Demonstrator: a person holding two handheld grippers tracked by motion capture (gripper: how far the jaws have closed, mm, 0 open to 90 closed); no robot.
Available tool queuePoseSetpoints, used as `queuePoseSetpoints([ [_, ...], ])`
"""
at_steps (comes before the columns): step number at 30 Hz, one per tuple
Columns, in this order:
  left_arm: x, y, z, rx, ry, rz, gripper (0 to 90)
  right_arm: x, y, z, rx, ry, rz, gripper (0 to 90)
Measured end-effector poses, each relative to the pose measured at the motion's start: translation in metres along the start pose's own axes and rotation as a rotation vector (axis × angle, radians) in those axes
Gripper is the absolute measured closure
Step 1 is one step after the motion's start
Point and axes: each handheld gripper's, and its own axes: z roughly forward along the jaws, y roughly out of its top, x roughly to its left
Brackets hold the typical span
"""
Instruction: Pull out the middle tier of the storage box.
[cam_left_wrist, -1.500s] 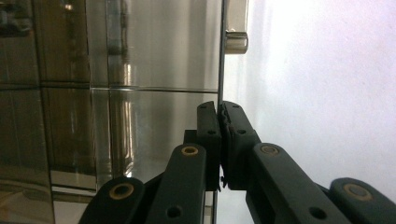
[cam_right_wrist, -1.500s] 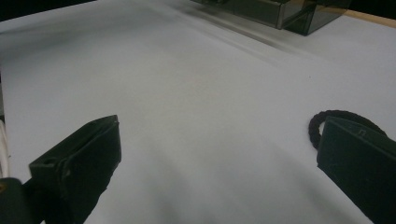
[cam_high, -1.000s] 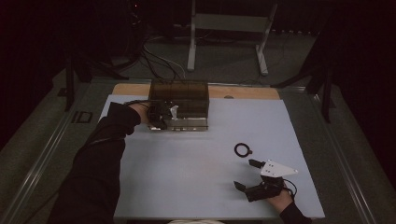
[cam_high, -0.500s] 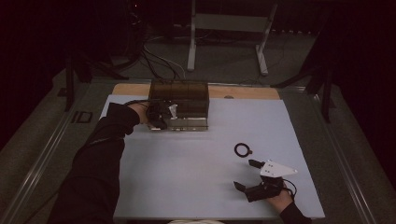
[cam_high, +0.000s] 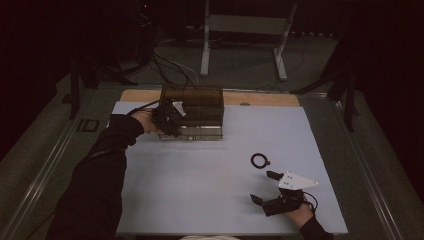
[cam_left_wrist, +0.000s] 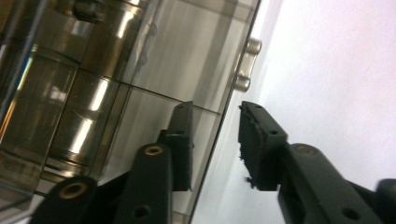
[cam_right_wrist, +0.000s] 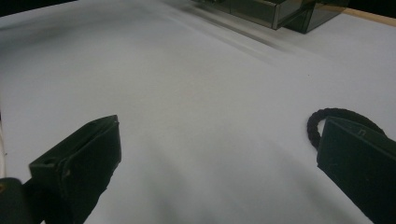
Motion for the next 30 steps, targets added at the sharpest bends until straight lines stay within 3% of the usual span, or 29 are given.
queuePoseSetpoints([
  [5, -0.002, -0.003, -0.007, -0.085, 0.010, -0.087, 59.8, 0.000, 0.000, 0.000, 0.001, -0.002, -0.001, 0.0],
  [9, -0.003, -0.003, -0.008, -0.108, 0.029, -0.125, 56.2, 0.000, 0.000, 0.001, 0.004, -0.001, 0.000, 0.0],
  [11, -0.005, -0.002, -0.009, -0.141, 0.036, -0.175, 49.4, 0.001, 0.000, 0.001, 0.003, -0.003, -0.002, 0.0],
  [15, -0.008, -0.002, -0.012, -0.173, 0.055, -0.202, 39.5, 0.000, 0.000, 0.000, 0.002, -0.005, 0.000, 0.0],
  [16, -0.011, -0.004, -0.014, -0.213, 0.052, -0.226, 38.2, 0.000, 0.000, 0.000, 0.002, -0.006, 0.001, 0.0],
  [18, -0.013, -0.005, -0.015, -0.232, 0.053, -0.235, 33.5, 0.000, 0.000, 0.000, 0.003, -0.005, 0.000, 0.0],
  [20, -0.019, -0.010, -0.016, -0.298, 0.025, -0.258, 27.2, 0.000, 0.000, 0.000, 0.002, -0.004, -0.001, 0.0],
  [22, -0.021, -0.011, -0.015, -0.308, 0.012, -0.267, 25.9, 0.000, 0.000, 0.001, 0.003, -0.005, -0.002, 0.0],
  [23, -0.024, -0.015, -0.013, -0.326, -0.016, -0.261, 16.6, 0.000, 0.000, 0.001, 0.005, -0.004, 0.000, 0.0],
  [27, -0.030, -0.020, -0.012, -0.339, -0.015, -0.262, 16.6, 0.001, 0.000, 0.001, 0.006, -0.004, -0.001, 0.0],
  [30, -0.034, -0.025, -0.011, -0.364, -0.041, -0.278, 16.6, 0.000, 0.000, 0.001, 0.006, -0.006, -0.001, 0.0],
])
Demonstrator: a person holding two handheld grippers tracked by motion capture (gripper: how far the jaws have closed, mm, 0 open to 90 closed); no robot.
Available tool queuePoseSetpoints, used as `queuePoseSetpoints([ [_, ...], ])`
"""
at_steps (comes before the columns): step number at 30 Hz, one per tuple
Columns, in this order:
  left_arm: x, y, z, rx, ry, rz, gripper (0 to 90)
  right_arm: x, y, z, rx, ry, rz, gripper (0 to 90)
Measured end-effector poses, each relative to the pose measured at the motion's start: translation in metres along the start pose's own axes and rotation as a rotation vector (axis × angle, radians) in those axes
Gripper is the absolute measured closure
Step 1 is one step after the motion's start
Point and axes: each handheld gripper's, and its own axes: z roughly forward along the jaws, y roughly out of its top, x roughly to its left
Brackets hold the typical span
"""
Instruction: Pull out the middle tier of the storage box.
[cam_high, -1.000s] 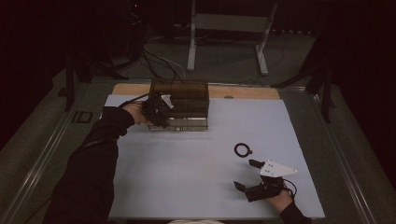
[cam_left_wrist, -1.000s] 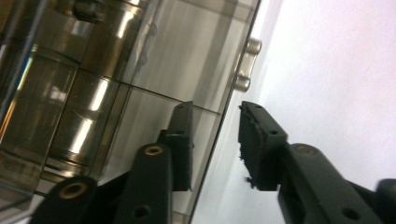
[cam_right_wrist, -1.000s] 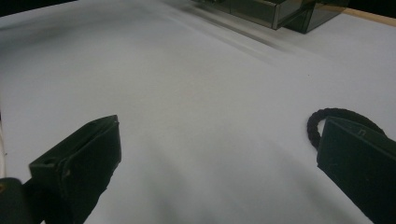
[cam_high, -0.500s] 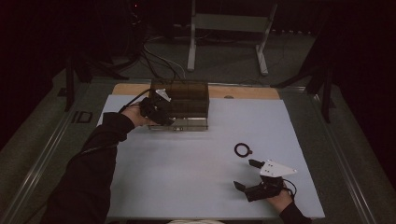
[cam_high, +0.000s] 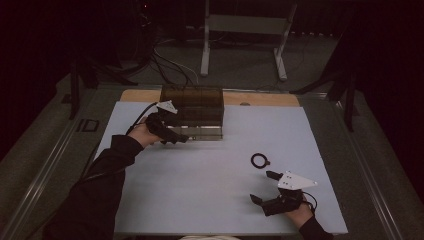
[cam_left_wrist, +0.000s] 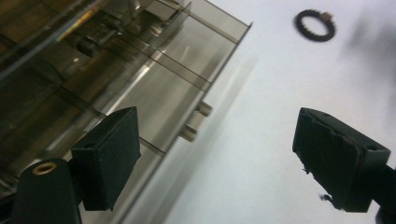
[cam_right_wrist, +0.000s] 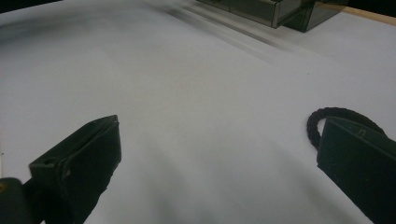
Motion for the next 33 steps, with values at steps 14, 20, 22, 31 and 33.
queuePoseSetpoints([
  [14, -0.031, -0.041, 0.009, 0.019, 0.045, 0.042, 8.4, 0.000, 0.000, 0.000, 0.000, -0.002, -0.001, 0.0],
  [20, -0.044, -0.058, 0.007, -0.046, 0.065, 0.037, 3.4, 0.000, 0.000, 0.000, 0.000, -0.004, -0.001, 0.0],
  [22, -0.048, -0.064, 0.004, -0.085, 0.080, 0.030, 3.4, 0.000, 0.000, 0.000, 0.002, -0.004, -0.002, 0.0],
  [31, -0.060, -0.092, -0.005, -0.099, 0.145, -0.004, 2.6, 0.001, 0.000, 0.000, 0.003, -0.004, -0.004, 0.0],
  [33, -0.063, -0.098, -0.006, -0.098, 0.155, -0.014, 2.6, 0.001, 0.000, 0.000, 0.004, -0.005, -0.004, 0.0],
])
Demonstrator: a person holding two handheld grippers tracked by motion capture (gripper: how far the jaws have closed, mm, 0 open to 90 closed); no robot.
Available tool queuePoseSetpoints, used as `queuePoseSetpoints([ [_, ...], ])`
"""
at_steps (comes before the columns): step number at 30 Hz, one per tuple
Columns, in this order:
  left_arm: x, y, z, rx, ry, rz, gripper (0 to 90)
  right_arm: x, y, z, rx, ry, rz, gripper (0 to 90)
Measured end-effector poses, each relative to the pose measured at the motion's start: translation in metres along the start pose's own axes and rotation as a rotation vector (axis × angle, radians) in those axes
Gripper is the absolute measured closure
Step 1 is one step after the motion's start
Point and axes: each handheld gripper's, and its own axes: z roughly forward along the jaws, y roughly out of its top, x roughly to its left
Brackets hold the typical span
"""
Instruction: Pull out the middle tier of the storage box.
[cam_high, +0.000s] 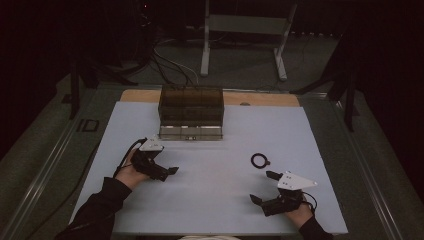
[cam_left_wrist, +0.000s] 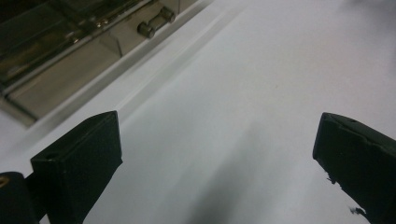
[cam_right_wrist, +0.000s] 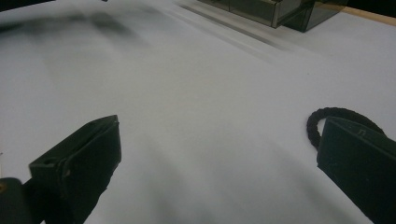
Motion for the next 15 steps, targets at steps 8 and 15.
queuePoseSetpoints([
  [8, -0.012, -0.025, -0.005, -0.010, 0.005, -0.015, 2.6, 0.000, 0.000, 0.000, -0.001, -0.001, -0.002, 0.0],
  [15, -0.017, -0.043, -0.009, -0.074, 0.030, -0.036, 2.6, -0.001, 0.000, 0.000, 0.001, -0.002, 0.000, 0.0],
])
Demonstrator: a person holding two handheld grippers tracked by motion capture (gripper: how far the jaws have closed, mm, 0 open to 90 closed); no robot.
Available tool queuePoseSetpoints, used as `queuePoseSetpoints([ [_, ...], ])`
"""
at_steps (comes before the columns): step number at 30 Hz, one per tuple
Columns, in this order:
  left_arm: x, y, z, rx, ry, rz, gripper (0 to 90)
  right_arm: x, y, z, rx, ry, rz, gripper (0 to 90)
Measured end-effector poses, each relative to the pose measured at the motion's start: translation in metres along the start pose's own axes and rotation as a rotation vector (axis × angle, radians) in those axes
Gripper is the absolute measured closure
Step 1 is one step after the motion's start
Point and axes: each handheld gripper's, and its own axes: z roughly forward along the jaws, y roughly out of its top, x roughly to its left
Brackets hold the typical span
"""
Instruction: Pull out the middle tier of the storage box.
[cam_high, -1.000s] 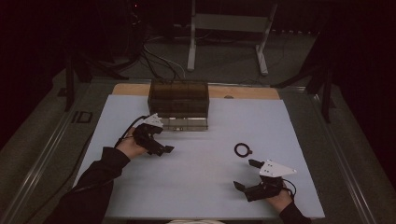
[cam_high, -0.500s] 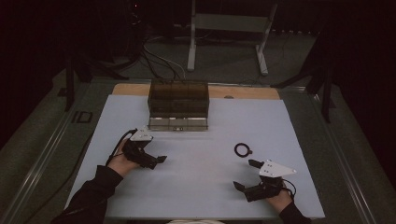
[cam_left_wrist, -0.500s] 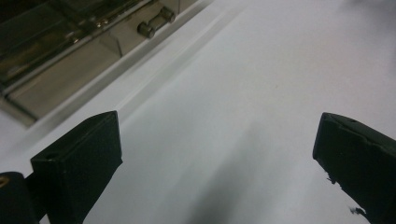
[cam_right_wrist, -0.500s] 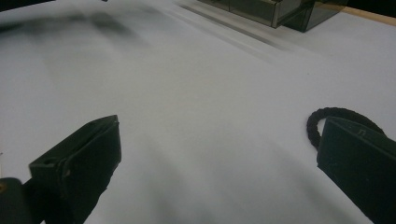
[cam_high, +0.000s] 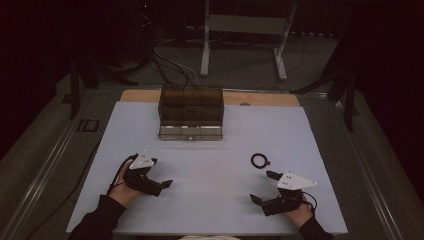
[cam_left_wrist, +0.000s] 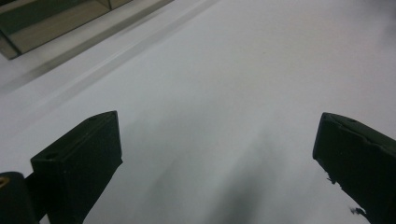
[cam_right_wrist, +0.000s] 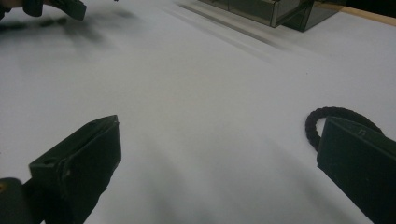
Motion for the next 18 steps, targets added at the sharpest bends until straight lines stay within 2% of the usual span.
queuePoseSetpoints([
  [6, 0.0039, -0.0039, -0.0036, -0.035, 0.004, -0.025, 2.6, 0.0008, 0.0013, -0.0007, 0.001, -0.003, -0.008, 0.0],
  [18, -0.0002, -0.0075, -0.0003, -0.027, -0.022, -0.009, 2.7, 0.0014, 0.0076, -0.0038, -0.002, -0.002, 0.006, 0.0],
])
